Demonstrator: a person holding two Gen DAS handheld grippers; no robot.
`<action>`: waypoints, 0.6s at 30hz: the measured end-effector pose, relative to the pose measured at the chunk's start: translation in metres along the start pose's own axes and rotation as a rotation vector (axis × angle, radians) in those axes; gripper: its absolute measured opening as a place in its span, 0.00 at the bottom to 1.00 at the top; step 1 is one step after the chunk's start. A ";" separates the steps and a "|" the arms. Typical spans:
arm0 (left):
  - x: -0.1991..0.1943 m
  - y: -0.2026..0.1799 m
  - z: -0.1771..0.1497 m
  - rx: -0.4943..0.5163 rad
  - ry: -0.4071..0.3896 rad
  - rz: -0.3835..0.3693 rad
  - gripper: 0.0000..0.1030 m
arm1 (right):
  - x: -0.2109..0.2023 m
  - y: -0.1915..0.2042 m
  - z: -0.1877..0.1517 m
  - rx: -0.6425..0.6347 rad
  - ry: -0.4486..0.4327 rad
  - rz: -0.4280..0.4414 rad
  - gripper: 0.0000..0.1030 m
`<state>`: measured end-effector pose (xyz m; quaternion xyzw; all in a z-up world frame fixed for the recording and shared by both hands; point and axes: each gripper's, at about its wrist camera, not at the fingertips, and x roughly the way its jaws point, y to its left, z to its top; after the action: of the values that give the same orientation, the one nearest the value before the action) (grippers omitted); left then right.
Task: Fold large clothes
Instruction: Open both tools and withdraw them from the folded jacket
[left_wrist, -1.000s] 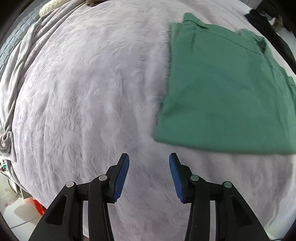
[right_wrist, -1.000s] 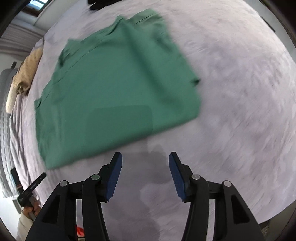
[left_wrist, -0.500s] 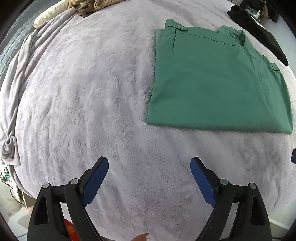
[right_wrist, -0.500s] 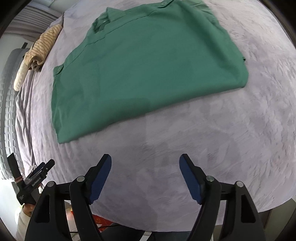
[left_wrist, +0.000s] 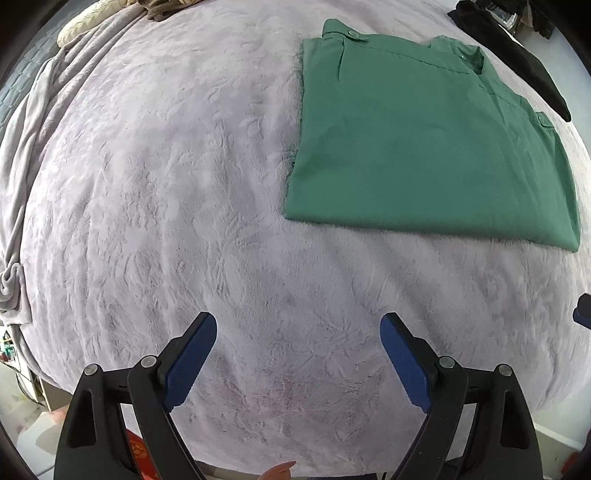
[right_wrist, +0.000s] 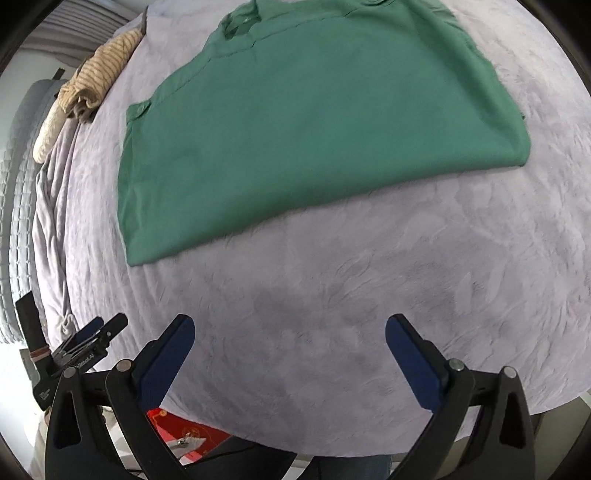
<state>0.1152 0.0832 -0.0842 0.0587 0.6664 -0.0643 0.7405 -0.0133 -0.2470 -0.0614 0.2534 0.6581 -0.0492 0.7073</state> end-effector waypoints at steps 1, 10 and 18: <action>0.001 0.001 0.001 0.001 0.001 -0.001 0.88 | 0.003 0.003 -0.002 -0.001 0.014 -0.009 1.00; 0.013 0.019 0.014 -0.011 0.012 -0.015 0.88 | 0.003 0.011 -0.011 0.025 0.044 -0.033 1.00; 0.024 0.037 0.023 -0.030 0.021 -0.076 0.88 | 0.020 0.011 -0.018 0.076 0.084 -0.009 1.00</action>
<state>0.1464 0.1149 -0.1059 0.0229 0.6769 -0.0815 0.7312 -0.0225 -0.2253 -0.0772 0.2790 0.6861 -0.0666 0.6686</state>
